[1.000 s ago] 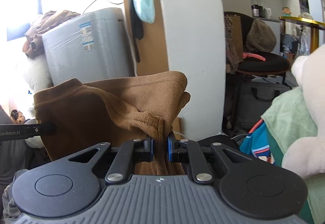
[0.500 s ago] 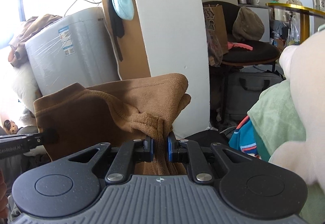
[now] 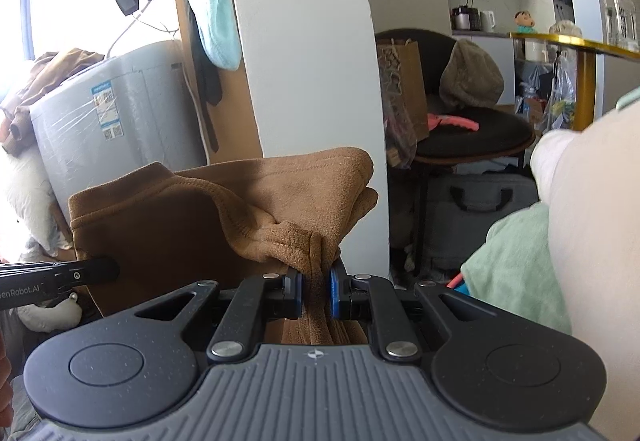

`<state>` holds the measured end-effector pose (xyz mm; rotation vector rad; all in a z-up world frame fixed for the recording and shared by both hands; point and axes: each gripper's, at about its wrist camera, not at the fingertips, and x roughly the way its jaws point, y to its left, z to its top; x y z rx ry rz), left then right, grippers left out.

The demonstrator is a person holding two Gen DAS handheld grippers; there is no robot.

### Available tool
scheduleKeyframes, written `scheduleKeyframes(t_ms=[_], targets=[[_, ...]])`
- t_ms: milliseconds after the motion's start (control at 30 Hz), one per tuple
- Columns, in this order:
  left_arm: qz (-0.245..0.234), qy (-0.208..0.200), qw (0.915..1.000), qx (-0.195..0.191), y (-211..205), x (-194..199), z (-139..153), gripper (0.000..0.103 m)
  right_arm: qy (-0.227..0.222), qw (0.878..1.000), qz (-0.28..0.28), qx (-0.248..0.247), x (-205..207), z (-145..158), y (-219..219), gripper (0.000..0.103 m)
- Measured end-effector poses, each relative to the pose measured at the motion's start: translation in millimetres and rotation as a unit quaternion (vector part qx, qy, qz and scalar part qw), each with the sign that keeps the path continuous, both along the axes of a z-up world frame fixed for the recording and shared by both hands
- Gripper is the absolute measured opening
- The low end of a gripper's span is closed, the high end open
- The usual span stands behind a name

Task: Fold clothes
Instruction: 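Carry the held shirt with both tools toward the teal blanket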

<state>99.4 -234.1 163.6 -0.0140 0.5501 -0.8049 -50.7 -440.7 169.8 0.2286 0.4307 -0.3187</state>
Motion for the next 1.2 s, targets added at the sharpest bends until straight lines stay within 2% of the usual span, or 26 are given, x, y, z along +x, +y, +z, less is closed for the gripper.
scheduleKeyframes(t_ms=[167,300,433,600,700,833,1033,1200], targets=[[-0.006,0.012,0.9999,-0.009,-10.3,8.3,-2.2,0.002,-0.002,1.000,-0.014,-0.003,5.0,2.2,-13.7,0.012],[-0.010,0.029,0.9995,-0.013,-22.2,14.5,-18.6,0.002,0.004,1.000,-0.028,-0.005,10.7,-8.9,-25.9,0.012],[-0.004,0.060,0.9981,-0.016,-34.3,21.9,-49.6,0.002,0.022,0.999,-0.041,-0.002,15.7,-33.0,-39.1,0.012],[0.006,0.128,0.9913,-0.033,-43.5,35.3,-102.6,0.002,0.053,0.997,-0.053,-0.006,22.4,-71.8,-54.1,0.012],[0.009,0.142,0.9894,-0.025,-51.3,40.5,-132.5,0.002,0.074,0.996,-0.057,-0.011,27.9,-98.3,-60.3,0.012],[-0.008,0.145,0.9890,-0.028,-63.2,45.0,-163.7,0.002,0.091,0.993,-0.072,-0.022,34.6,-128.2,-66.0,0.012],[-0.029,0.141,0.9883,-0.050,-80.3,53.1,-195.0,0.002,0.086,0.990,-0.105,-0.042,35.2,-162.6,-73.0,0.012],[-0.053,0.137,0.9872,-0.063,-85.1,64.8,-215.3,0.002,0.082,0.990,-0.100,-0.054,41.6,-181.7,-81.6,0.012]])
